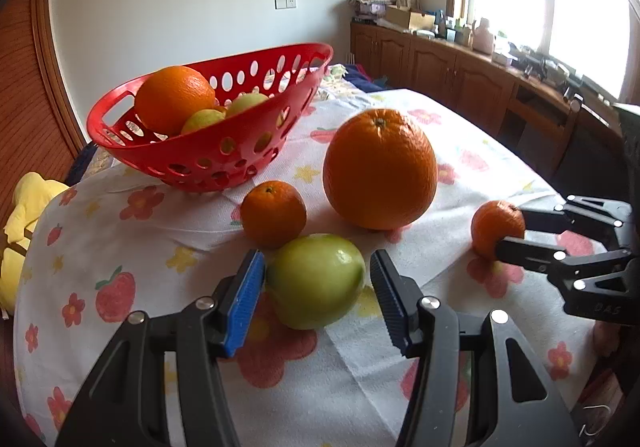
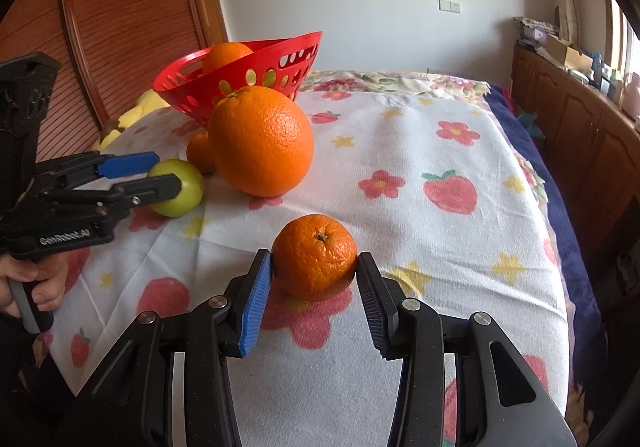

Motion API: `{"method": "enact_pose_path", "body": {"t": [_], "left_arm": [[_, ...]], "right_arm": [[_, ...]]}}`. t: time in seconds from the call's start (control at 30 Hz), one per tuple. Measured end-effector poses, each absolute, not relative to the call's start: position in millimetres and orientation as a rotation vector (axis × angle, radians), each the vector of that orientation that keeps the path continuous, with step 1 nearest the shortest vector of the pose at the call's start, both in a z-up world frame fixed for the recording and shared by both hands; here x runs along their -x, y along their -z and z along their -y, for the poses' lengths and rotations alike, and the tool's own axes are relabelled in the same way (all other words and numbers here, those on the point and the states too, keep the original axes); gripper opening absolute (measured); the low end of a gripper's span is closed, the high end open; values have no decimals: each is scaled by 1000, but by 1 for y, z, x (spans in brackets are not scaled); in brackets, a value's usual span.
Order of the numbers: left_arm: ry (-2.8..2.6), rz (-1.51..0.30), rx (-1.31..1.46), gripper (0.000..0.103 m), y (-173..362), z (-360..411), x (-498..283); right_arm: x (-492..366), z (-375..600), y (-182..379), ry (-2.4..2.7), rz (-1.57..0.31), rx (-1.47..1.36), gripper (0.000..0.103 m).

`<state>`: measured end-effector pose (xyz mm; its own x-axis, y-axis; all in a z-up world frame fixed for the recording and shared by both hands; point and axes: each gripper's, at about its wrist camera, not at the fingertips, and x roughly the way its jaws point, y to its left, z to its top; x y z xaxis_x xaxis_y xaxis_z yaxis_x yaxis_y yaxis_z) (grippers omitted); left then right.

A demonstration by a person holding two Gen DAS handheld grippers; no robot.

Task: Organize fruits
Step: 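Grasp the green apple with the left tool while the right tool holds the tangerine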

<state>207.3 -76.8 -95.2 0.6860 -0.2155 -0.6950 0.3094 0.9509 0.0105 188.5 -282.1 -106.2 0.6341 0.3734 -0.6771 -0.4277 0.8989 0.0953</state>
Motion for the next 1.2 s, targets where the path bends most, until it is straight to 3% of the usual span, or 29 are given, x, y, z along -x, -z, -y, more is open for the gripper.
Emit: {"method": "enact_pose_path", "body": {"t": [0.73,1.2], "left_arm": [[305,-778,-125,55,100,73,-208],[334,-663,-90,55,59,53,-179]], "right_arm": [[-189,283,106,-466,-758,66,44],[-189,283,106,-466,-759,64,44]]}}
